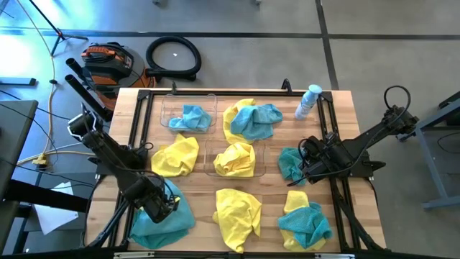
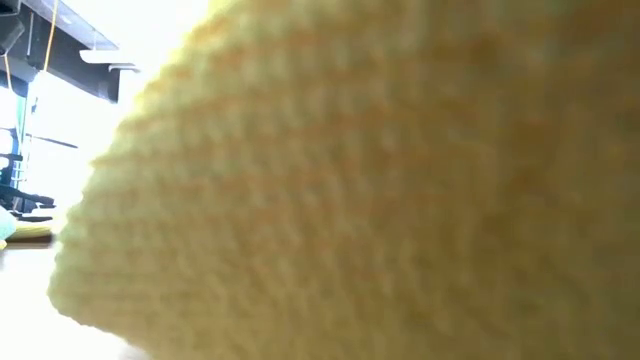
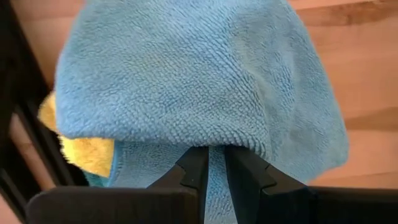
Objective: Sort microfiber towel by color & place in baskets
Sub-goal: Put the blue towel into the top transparent bin
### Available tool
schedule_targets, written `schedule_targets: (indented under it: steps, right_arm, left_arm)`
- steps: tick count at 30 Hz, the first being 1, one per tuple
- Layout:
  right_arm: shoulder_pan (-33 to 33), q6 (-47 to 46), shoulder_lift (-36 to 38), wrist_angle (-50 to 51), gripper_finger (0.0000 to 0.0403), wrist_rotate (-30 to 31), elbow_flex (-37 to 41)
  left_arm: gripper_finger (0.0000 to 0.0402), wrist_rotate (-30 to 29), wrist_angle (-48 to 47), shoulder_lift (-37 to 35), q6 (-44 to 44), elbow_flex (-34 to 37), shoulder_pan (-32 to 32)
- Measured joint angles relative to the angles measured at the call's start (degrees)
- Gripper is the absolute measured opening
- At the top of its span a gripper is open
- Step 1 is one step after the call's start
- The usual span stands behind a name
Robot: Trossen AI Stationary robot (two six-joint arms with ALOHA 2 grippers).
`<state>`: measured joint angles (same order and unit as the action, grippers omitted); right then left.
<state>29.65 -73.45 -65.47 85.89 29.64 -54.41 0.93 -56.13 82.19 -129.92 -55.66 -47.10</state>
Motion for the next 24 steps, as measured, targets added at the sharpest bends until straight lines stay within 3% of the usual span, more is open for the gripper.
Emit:
schedule_targets:
  steps: [5,11,21,24]
  right_arm:
    - [0.0,0.4,0.0,0.0,0.0122,1.1,0.0]
    - [0.0,0.4,0.0,0.0,0.0122,1.9,0.0]
    - [0.0,1.7,0.0,0.0,0.0122,2.1,0.0]
    - [0.0,1.9,0.0,-0.2,0.0122,2.1,0.0]
  left_arm:
    - [0.0013,-1.1,2.4,0.5,2.6,0.0,0.4]
    - [0.0001,-10.4,3.7,0.4,3.6,-1.0,0.4]
    - [0.0000,-26.5,-2.5,0.4,12.5,-10.1,0.5]
    - [0.0000,-27.9,-5.5,0.1,13.5,-13.1,0.8]
